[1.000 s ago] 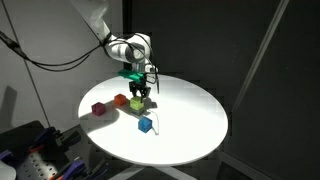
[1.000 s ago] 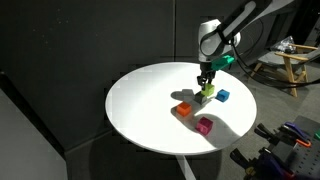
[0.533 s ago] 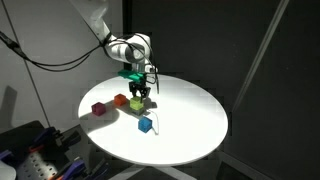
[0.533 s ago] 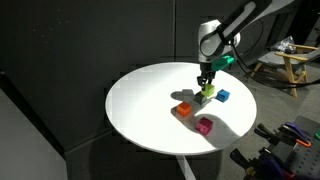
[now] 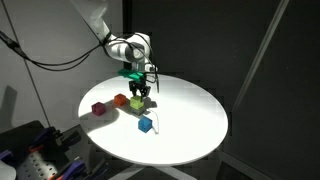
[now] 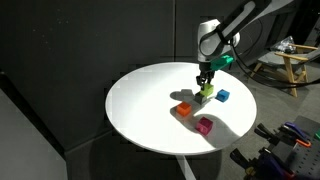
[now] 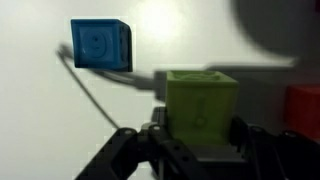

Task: Pick up the lime green block and put it on the gray block

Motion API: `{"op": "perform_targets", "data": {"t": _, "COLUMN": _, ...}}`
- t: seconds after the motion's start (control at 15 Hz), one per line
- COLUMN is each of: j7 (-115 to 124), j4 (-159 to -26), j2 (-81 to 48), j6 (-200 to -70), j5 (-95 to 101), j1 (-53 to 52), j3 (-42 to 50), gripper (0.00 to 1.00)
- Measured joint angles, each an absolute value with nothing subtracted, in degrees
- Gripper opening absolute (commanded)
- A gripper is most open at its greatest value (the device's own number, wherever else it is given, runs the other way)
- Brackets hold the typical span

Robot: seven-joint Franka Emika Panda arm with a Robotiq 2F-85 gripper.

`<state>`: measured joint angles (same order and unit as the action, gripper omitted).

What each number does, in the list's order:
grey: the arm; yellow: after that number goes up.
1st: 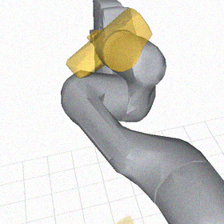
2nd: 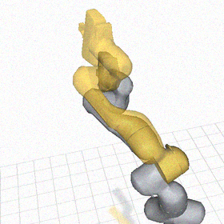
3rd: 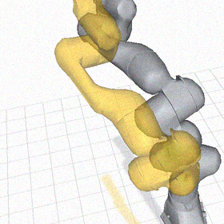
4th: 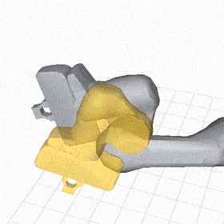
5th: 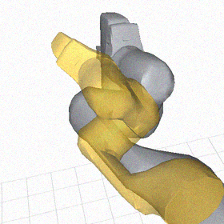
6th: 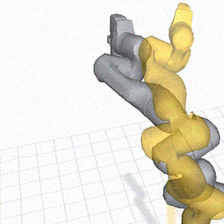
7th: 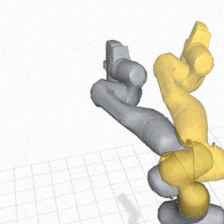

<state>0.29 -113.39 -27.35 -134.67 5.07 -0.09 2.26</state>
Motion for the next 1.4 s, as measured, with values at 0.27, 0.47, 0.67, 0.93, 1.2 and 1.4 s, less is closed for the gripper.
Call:
{"op": "perform_targets", "data": {"t": 0.27, "j7": 0.3, "j4": -112.2, "j2": -28.3, "j6": -134.7, "j5": 5.1, "j1": 0.0, "j3": 2.3, "gripper": 0.32}}
{"op": "perform_targets", "data": {"t": 0.47, "j7": 0.3, "j4": -110.7, "j2": -29.6, "j6": -134.7, "j5": 5.1, "j1": 0.0, "j3": 2.3, "gripper": 0.32}}
{"op": "perform_targets", "data": {"t": 0.67, "j7": 0.3, "j4": -109.6, "j2": -31.0, "j6": -134.7, "j5": 5.1, "j1": 0.0, "j3": 2.3, "gripper": 0.32}}
{"op": "perform_targets", "data": {"t": 0.93, "j7": 0.3, "j4": -109.0, "j2": -31.5, "j6": -134.5, "j5": 5.1, "j1": 0.0, "j3": 2.3, "gripper": 0.91}}
{"op": "perform_targets", "data": {"t": 1.2, "j7": 0.3, "j4": -108.7, "j2": -32.4, "j6": -134.5, "j5": 5.1, "j1": 0.0, "j3": 2.3, "gripper": 1.00}}
{"op": "perform_targets", "data": {"t": 1.4, "j7": 0.3, "j4": -108.5, "j2": -33.0, "j6": -134.5, "j5": 5.1, "j1": 0.0, "j3": 2.3, "gripper": 1.00}}
